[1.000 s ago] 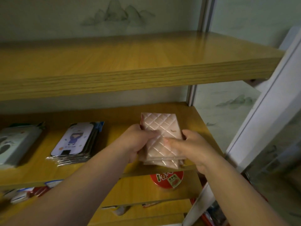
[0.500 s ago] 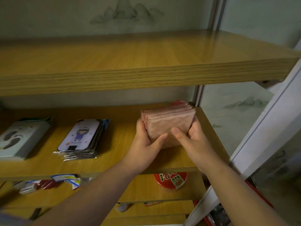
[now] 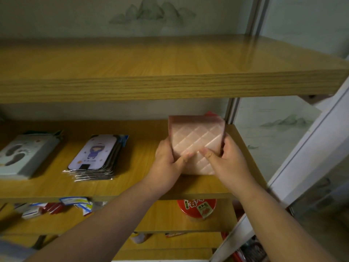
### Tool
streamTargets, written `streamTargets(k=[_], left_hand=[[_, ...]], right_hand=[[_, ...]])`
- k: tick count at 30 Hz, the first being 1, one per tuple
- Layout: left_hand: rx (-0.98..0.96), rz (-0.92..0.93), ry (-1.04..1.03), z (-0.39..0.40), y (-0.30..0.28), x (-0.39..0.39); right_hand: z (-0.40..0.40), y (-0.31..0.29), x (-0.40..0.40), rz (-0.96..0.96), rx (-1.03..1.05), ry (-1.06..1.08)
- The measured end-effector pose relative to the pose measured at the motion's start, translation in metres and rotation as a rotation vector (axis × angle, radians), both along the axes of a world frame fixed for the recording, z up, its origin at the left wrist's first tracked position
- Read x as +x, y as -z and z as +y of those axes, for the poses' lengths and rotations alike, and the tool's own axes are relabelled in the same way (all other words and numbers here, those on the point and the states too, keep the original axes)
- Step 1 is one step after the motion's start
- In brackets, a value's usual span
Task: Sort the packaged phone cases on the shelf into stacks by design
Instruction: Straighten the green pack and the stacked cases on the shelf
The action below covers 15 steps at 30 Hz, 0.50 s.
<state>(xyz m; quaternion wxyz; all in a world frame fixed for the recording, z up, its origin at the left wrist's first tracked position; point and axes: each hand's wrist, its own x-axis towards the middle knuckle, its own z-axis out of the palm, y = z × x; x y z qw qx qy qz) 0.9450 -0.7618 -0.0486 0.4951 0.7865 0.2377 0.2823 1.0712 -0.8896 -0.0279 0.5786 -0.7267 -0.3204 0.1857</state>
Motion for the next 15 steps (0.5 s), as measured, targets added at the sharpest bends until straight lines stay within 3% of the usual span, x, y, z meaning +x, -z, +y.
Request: streamTargets(k=[2, 5, 8, 12, 15], left_hand=[[-0.044, 0.058, -0.079, -0.003, -0.008, 0.007], [0.049, 0.404, -0.248, -0.004, -0.018, 0.026], [0.056, 0.663, -0.225, 0.004, -0.024, 0.041], [0.147, 0.809, -0.148, 0.006, -0.028, 0.050], [0.098, 0.811, -0.121, 0.005, -0.029, 0.051]], right_hand=[[0.005, -0.007, 0.005, 0.051, -0.068, 0.044], [0.014, -0.014, 0.016, 0.187, -0.202, 0.069], [0.024, -0.015, 0.026, 0.197, -0.358, 0.076], [0.035, -0.012, 0.032, 0.057, -0.486, 0.078], [0.034, -0.013, 0.032, 0.006, -0.526, 0.070]])
